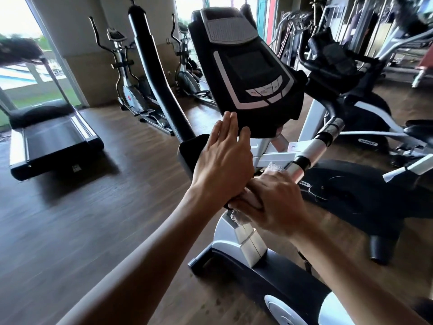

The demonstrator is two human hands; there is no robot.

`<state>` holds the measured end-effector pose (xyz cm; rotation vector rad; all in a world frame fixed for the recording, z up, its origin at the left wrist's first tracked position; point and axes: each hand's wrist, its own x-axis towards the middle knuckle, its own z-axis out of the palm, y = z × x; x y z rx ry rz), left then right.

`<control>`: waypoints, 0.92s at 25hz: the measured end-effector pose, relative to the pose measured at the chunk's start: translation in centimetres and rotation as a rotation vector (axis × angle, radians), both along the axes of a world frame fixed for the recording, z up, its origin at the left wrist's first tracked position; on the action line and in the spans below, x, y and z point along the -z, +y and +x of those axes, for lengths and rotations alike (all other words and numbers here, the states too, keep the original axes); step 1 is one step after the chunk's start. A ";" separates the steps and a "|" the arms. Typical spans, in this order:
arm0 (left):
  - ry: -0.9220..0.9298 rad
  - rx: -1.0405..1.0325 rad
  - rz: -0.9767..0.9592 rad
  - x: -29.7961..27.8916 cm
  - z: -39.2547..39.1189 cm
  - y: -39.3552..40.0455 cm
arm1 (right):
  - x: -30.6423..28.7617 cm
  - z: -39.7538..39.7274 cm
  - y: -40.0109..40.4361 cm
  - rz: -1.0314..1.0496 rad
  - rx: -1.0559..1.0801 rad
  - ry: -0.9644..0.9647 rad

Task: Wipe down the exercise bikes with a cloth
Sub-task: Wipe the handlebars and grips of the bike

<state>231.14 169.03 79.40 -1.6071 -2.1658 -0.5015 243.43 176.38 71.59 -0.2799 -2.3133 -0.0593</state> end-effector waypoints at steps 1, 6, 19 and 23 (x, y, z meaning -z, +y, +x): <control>-0.024 0.030 0.035 -0.1 -0.1 -0.3 | 0.3 -0.2 -0.2 -0.005 0.011 0.065; -0.187 0.206 0.299 -0.8 -0.9 -3.7 | -0.4 -0.7 -0.6 -0.211 0.021 0.277; -0.336 -0.246 0.176 6.9 -19.7 -18.8 | -4.7 -15.4 -16.5 -0.058 -0.405 0.167; -0.530 -0.526 -0.031 10.3 -25.7 -25.5 | 0.0 -24.3 -18.1 -0.294 -0.263 -0.201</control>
